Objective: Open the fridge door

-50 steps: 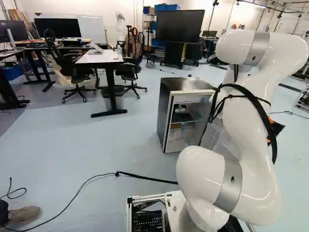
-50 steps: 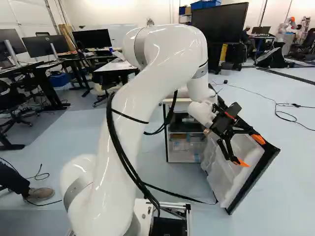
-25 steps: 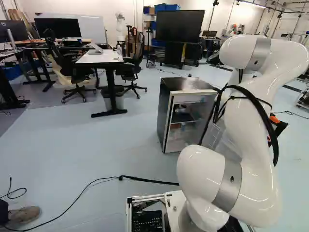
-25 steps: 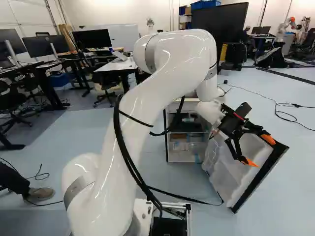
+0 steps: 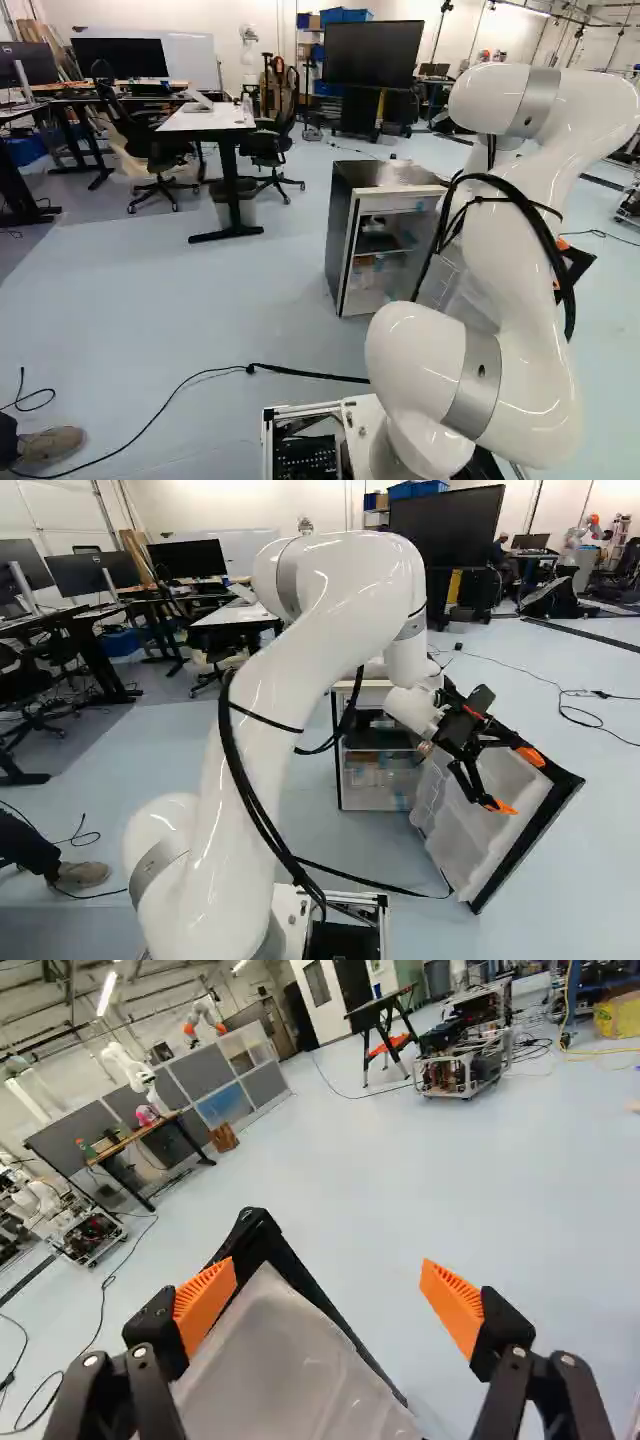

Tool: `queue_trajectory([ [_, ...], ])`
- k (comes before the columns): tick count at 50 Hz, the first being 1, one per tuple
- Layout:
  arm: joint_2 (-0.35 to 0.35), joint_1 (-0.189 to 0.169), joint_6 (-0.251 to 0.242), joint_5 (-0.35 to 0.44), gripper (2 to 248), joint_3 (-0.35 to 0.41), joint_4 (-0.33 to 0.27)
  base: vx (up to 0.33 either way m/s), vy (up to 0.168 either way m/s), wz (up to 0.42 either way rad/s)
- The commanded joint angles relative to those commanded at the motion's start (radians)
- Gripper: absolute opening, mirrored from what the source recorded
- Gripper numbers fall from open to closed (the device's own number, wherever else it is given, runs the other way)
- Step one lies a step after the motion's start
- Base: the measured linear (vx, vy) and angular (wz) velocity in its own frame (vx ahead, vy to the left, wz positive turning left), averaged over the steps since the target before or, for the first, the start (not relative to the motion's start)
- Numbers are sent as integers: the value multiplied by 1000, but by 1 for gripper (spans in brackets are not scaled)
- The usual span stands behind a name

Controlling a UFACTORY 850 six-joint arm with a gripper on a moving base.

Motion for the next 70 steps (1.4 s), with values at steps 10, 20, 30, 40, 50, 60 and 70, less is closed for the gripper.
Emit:
queue_trajectory([
  [10, 34, 28, 0, -14, 247, 62, -41, 0, 0, 0],
  [20, 68, 57, 0, -44, 247, 123, -58, 0, 0, 0],
  [30, 90, 93, 0, -82, 247, 163, -66, 0, 0, 0],
  [40, 85, 124, 0, -118, 247, 154, -84, 0, 0, 0],
  [50, 60, 135, 0, -153, 247, 110, -106, 0, 0, 0],
  [60, 24, 128, 0, -172, 247, 48, -118, 0, 0, 0],
  [70, -15, 117, 0, -174, 247, -19, -119, 0, 0, 0],
])
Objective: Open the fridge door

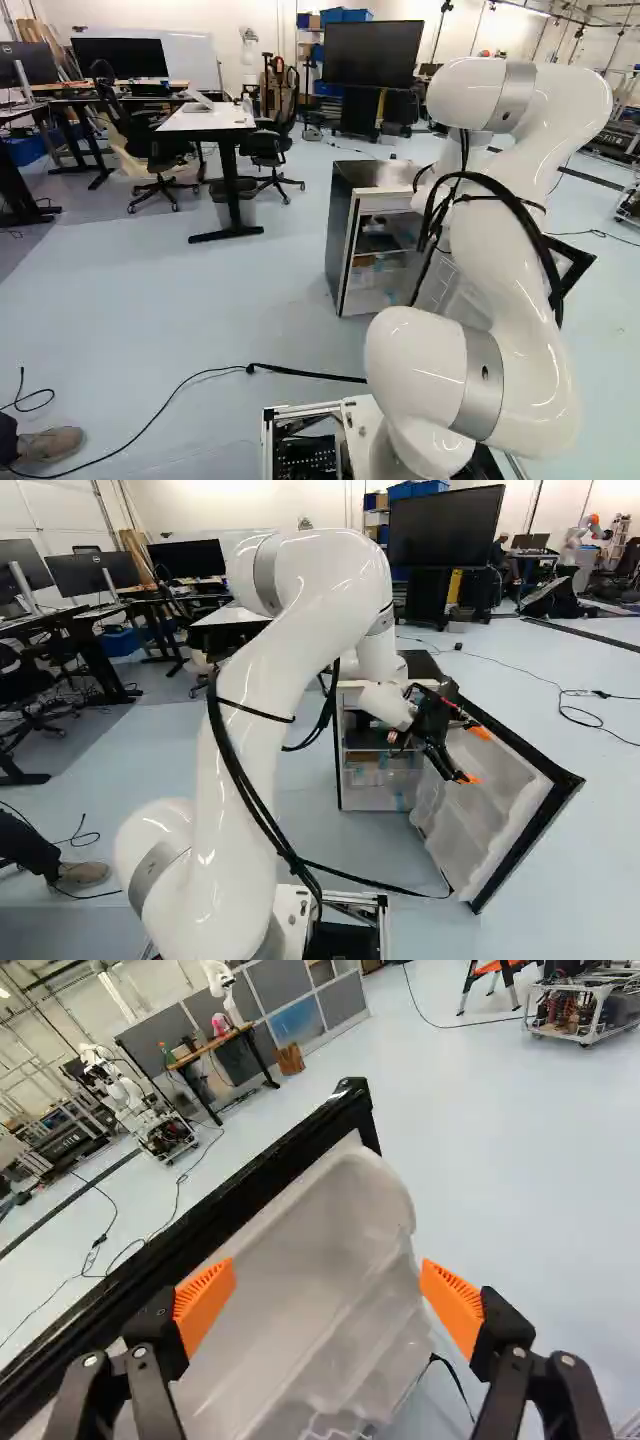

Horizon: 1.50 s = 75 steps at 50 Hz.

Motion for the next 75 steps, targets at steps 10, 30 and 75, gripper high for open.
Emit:
queue_trajectory([
  [10, -40, -12, 0, 0, 247, -69, 0, 0, 0, 0],
  [30, -86, -28, 0, 0, 247, -150, 0, 0, 0, 0],
  [75, 90, 19, 0, -70, 247, 146, -290, 0, 0, 0],
])
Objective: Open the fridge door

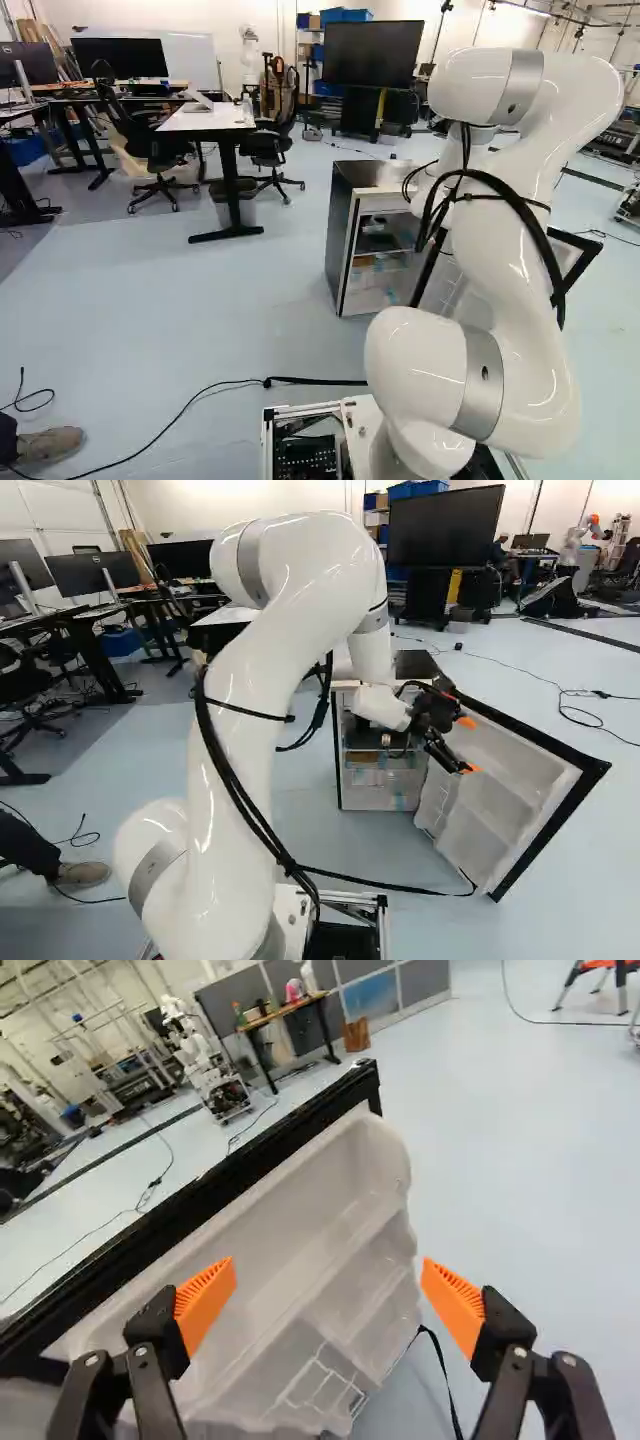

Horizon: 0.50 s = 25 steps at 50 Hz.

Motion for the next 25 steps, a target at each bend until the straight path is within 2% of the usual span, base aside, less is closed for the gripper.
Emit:
queue_trajectory([
  [25, 110, 43, 0, -55, 247, 167, -263, 0, 0, 0],
])
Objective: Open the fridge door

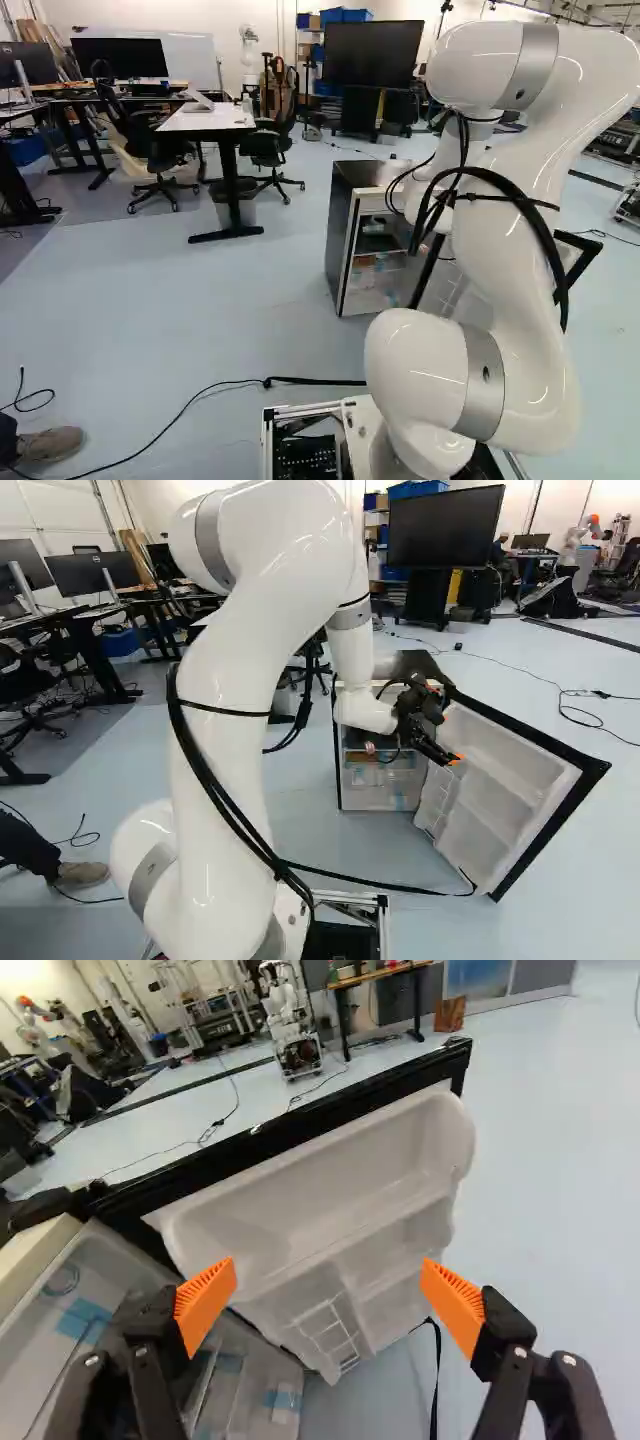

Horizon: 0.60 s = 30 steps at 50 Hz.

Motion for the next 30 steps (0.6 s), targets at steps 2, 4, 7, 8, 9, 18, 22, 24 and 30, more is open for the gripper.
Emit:
queue_trajectory([
  [2, 9, 4, 0, -4, 247, 13, -21, 0, 0, 0],
  [4, 18, 7, 0, -9, 247, 26, -42, 0, 0, 0],
  [7, 31, 13, 0, -15, 247, 45, -74, 0, 0, 0],
  [8, 35, 15, 0, -17, 247, 51, -84, 0, 0, 0],
  [9, 40, 17, 0, -20, 247, 57, -95, 0, 0, 0],
  [18, 80, 32, 0, -39, 247, 113, -189, 0, 0, 0],
  [22, 98, 38, 0, -48, 247, 138, -231, 0, 0, 0],
  [24, 107, 41, 0, -52, 247, 150, -252, 0, 0, 0],
  [30, 134, 51, 0, -66, 247, 186, -315, 0, 0, 0],
])
